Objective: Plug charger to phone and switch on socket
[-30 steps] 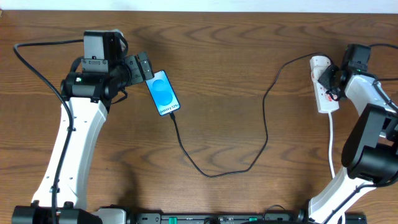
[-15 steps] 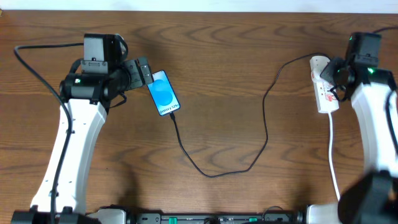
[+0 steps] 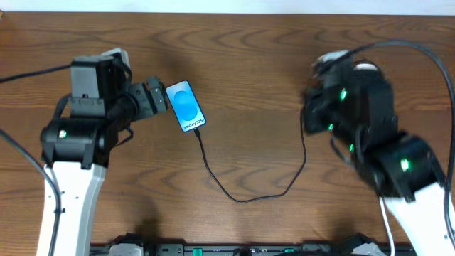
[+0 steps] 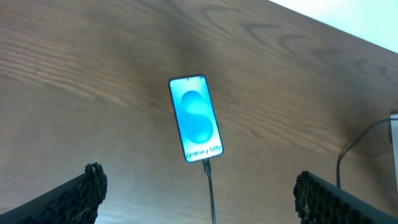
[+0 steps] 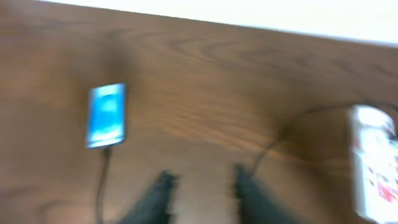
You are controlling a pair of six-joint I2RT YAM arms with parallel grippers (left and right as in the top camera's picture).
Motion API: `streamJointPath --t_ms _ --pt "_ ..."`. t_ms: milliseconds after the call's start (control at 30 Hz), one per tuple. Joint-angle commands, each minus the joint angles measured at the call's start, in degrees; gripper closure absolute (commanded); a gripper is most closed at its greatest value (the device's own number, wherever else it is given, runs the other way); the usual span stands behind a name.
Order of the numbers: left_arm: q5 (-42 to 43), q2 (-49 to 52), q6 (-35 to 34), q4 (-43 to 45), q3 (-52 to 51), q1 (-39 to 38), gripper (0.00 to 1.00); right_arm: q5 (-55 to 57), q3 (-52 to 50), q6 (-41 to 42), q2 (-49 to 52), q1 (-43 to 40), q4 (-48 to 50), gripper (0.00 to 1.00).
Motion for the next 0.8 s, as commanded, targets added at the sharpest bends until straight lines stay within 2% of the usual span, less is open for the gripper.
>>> streamJointPath --t_ms 0,200,767 --pt "0.2 -3.0 1.0 -1.5 0.4 0.0 0.02 1.2 0.2 -2.0 -3.8 4.8 -0.3 0.01" --pt "0.2 -4.2 1.0 -4.5 0.4 0.0 0.02 1.2 0.2 -2.0 -5.2 6.3 -1.7 0.01" --pt "0.2 -3.8 1.0 -4.7 0.4 0.0 0.02 1.2 0.2 -2.0 -4.3 6.3 -11.8 0.01"
